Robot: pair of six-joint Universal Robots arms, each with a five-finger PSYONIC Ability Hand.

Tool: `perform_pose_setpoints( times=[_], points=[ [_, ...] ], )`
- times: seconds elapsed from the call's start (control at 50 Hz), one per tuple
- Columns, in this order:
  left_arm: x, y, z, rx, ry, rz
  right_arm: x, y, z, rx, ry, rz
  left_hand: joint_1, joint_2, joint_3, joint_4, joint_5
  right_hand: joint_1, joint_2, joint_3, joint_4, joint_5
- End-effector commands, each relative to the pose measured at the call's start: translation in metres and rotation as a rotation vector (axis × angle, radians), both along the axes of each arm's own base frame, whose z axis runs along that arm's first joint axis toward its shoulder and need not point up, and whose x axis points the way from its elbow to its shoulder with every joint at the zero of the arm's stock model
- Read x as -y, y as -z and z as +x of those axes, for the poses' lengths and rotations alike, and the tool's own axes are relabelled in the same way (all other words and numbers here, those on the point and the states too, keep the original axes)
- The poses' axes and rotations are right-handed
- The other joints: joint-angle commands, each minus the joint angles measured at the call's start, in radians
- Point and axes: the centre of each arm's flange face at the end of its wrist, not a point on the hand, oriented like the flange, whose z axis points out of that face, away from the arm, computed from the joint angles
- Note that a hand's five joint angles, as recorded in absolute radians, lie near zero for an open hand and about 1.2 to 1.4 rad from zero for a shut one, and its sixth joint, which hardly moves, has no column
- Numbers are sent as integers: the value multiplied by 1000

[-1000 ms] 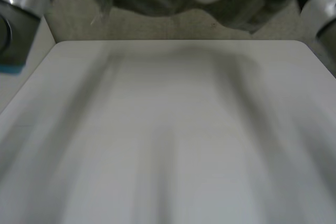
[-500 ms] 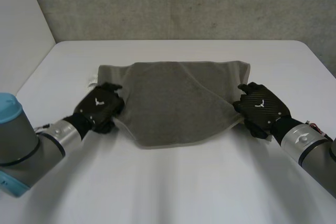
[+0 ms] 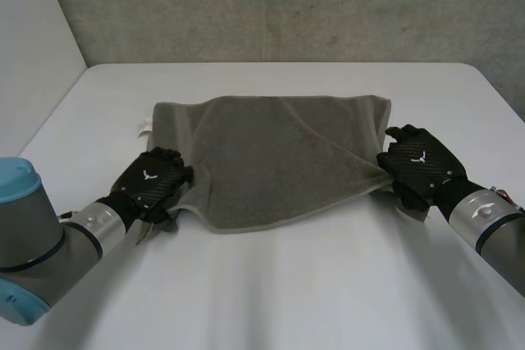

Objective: Fold the towel.

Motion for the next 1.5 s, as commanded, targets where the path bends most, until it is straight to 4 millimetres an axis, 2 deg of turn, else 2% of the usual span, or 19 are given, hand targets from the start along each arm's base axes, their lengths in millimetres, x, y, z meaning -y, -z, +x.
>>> perform_pose_setpoints(
  times=[0.02, 0.14, 0.22, 0.24, 0.28, 0.3, 0.34, 0.38, 0.48, 0.62, 0.72, 0.84, 0.96, 1.04, 1.12, 1.16, 1.28, 1.5],
  points=[
    [-1, -5, 5, 19, -88, -13, 0, 0, 0, -1, 3, -2, -44, -14, -49, -56, 23, 100, 57, -5, -53, 63],
    [-4, -6, 5, 36, -134, -19, 1, -1, -2, -4, 20, -3, 35, 65, -49, -56, 102, 100, 57, -5, -53, 63],
    [-7, -5, 6, 53, -171, -17, 3, -2, -4, -8, 38, -5, 278, 308, -49, -56, 345, 100, 57, -5, -53, 63],
    [-7, -5, 6, 53, -171, -17, 4, -2, -5, -12, 49, -8, 279, 309, -49, -56, 346, 100, 57, -5, -53, 63],
    [-12, -7, 3, 55, -165, -21, 6, -3, -6, -14, 63, -11, 495, 525, -49, -56, 562, 100, 57, -5, -53, 63],
    [-12, -7, 3, 55, -165, -21, 7, -3, -7, -17, 76, -13, 496, 526, -49, -56, 563, 100, 57, -5, -53, 63],
    [-18, -10, -1, 54, -146, -25, 8, -4, -8, -19, 90, -15, 785, 815, -49, -56, 852, 100, 57, -5, -53, 63],
    [-21, -11, -2, 53, -140, -28, 10, -5, -10, -21, 100, -18, 859, 889, -49, -56, 926, 100, 57, -5, -53, 63],
    [-26, -22, -5, 44, -129, -54, 11, -7, -12, -22, 108, -3, 860, 890, -49, -56, 927, 100, 57, -5, -53, 63],
    [-30, -49, -7, 21, -118, -119, 7, -26, -15, -26, 96, 44, 860, 890, -49, -56, 927, 100, 57, -5, -53, 63],
    [-29, -81, 4, 9, -151, -187, 0, -37, -16, -22, 72, 76, 860, 890, -49, -56, 927, 100, 57, -5, -53, 63],
    [-14, -102, 25, 0, -220, -237, -10, -41, -12, -6, 34, 93, 860, 890, -49, -56, 927, 100, 57, -5, -53, 63],
    [-11, -97, 29, 1, -232, -220, -14, -35, -2, 59, 32, 127, 860, 890, -49, -56, 927, 100, 57, -5, -53, 63],
    [-9, -87, 31, 6, -241, -188, -17, -20, 21, 155, -15, 188, 860, 890, -49, -56, 927, 100, 57, -5, -53, 63],
    [-7, -77, 32, 13, -242, -158, -15, -12, 30, 171, -28, 178, 860, 890, -49, -56, 927, 100, 57, -5, -53, 63],
    [-5, -75, 35, 15, -253, -148, -15, -5, 32, 159, -14, 178, 860, 890, -49, -56, 927, -843, -886, -5, -53, -880],
    [-1, -71, 44, 17, -285, -146, -17, 5, 26, 133, 48, 204, 860, 890, -49, -56, 927, -909, -952, -5, -53, -946],
    [-7, -67, 41, 8, -270, -158, -37, 20, 17, 101, 69, 258, 860, 890, -49, -56, 927, -903, -946, -5, -53, -940]
  ],
)
